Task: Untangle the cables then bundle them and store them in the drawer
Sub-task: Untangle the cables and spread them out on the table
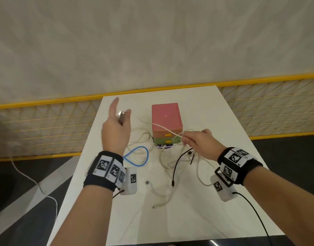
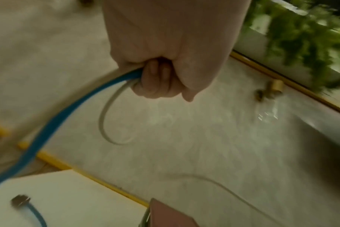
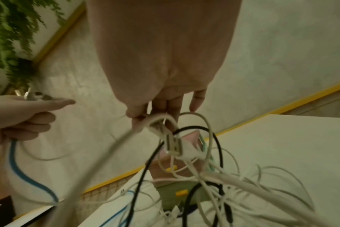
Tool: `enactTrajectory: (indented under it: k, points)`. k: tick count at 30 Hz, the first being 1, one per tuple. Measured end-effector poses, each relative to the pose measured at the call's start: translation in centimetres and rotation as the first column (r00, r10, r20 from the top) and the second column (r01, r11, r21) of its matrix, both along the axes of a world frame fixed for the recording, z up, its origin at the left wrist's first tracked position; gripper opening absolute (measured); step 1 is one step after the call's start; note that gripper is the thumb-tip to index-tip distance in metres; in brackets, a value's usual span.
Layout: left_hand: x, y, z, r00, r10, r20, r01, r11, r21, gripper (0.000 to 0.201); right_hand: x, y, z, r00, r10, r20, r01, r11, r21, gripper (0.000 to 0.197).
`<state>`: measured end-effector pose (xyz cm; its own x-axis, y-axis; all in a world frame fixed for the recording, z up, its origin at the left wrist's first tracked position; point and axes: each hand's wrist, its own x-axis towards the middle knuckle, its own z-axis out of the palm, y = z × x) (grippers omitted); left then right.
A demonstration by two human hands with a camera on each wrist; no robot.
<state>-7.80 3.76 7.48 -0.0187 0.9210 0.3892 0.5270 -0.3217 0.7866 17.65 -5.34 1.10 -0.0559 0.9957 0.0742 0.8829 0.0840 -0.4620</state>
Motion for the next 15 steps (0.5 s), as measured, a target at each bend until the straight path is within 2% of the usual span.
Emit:
enactTrajectory:
  k: [2,4,6,7,9,11,13,15]
  points:
    - [1.8,-1.3,-0.5,0.966,-0.222,-0.132,0.218,0.975,-0.044,0.049,-0.6,0.2,0.8,0.999,0.035,-0.018,-0.034,0.999,0.042,0.027]
    - [3.7,-2.5,-1.4,0.871,-0.449,-0.200,0.414,0.889,-0.194,0.040,-1.2,0.4,1.3,0.997,0.077,-0.017,-0.075,0.993,0.086,0.026]
    - [5.0,-3.3,-2.1,0.806,-0.556,-0.204,0.490,0.820,-0.296,0.021,-1.5,0.4,1.5,0.995,0.101,-0.023,-0.097,0.986,0.134,0.028]
    - [5.3,-3.4,-2.3,0.796,-0.574,-0.193,0.508,0.807,-0.302,0.021,-1.4,0.4,1.5,0.994,0.104,-0.035,-0.098,0.984,0.150,0.030]
    - [5.5,-3.3,-2.0,0.804,-0.556,-0.209,0.500,0.824,-0.265,0.023,-1.3,0.1,1.5,0.988,0.119,-0.100,-0.105,0.985,0.134,0.029]
    - [5.2,-2.8,-1.2,0.865,-0.445,-0.233,0.417,0.895,-0.162,0.021,-0.6,-0.3,0.8,0.987,0.108,-0.119,-0.100,0.992,0.075,0.023]
    - [4.2,-1.6,0.0,0.964,-0.240,-0.117,0.240,0.971,-0.010,0.021,0.5,-0.8,0.0,0.999,0.041,-0.014,-0.041,0.999,-0.013,0.024]
    - [2.9,-0.4,1.2,0.994,-0.086,-0.073,0.092,0.992,0.089,0.027,1.8,-1.3,-0.8,0.997,-0.035,0.072,0.041,0.996,-0.078,0.024]
